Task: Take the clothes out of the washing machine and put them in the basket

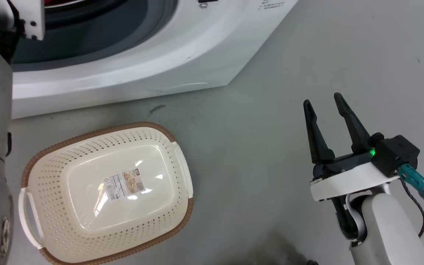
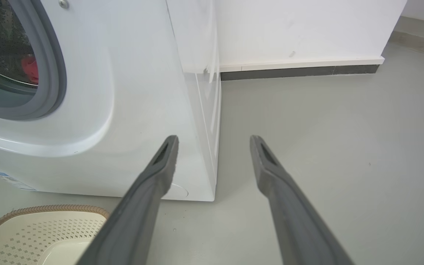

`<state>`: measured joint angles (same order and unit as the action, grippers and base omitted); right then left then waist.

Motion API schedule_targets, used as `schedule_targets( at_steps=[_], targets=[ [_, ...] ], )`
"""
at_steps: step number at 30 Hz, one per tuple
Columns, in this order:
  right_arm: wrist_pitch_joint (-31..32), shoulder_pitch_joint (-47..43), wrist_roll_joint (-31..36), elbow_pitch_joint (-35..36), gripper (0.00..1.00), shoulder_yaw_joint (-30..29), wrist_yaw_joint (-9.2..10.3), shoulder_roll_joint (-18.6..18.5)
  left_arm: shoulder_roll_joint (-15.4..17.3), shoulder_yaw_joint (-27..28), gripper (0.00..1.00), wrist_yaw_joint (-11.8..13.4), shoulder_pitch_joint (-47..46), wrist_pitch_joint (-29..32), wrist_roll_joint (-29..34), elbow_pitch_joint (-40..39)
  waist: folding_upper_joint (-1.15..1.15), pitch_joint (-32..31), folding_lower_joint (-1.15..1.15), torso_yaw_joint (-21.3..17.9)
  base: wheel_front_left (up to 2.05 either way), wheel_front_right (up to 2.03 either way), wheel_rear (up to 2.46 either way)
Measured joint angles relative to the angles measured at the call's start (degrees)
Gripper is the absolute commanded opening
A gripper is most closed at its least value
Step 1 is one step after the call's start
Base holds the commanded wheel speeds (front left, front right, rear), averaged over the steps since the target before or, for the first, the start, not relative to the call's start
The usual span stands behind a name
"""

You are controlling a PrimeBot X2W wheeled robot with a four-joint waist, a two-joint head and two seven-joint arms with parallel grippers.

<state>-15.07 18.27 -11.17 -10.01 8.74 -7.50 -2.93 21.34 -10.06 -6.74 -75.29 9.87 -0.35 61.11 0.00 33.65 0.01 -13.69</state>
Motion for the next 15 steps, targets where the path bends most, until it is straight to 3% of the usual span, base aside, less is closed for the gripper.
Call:
schedule_targets(
  at_steps=[12, 13, 14, 15],
  targets=[
    [0.0, 1.5, -1.9, 0.6, 1.0, 2.4, -0.01, 0.0, 1.5, -1.2, 1.0, -0.4, -9.6, 21.1, -1.4, 7.5, 0.0, 4.0, 0.0, -2.7, 0.0, 0.0, 0.0],
    [0.0, 1.5, -2.0, 0.6, 1.0, 2.5, 0.0, 0.0, 1.5, -1.2, 0.22, -0.4, -10.1, 22.5, -1.5, 7.8, 0.0, 4.1, 0.0, -2.8, 0.0, 0.0, 0.0],
    [0.0, 1.5, -2.0, 0.6, 1.0, 2.6, -0.01, 0.0, 1.5, -0.9, 0.0, -0.3, -10.5, 24.0, -2.0, 8.2, 0.0, 4.1, 0.0, -2.9, 0.0, 0.0, 0.0],
    [0.0, 1.6, -2.0, 0.6, 1.0, 2.6, 0.0, 0.0, 1.5, -0.7, 0.0, 0.1, -10.7, 25.0, -2.4, 8.4, 0.0, 4.1, 0.0, -2.9, 0.0, 0.0, 0.0]
  ],
)
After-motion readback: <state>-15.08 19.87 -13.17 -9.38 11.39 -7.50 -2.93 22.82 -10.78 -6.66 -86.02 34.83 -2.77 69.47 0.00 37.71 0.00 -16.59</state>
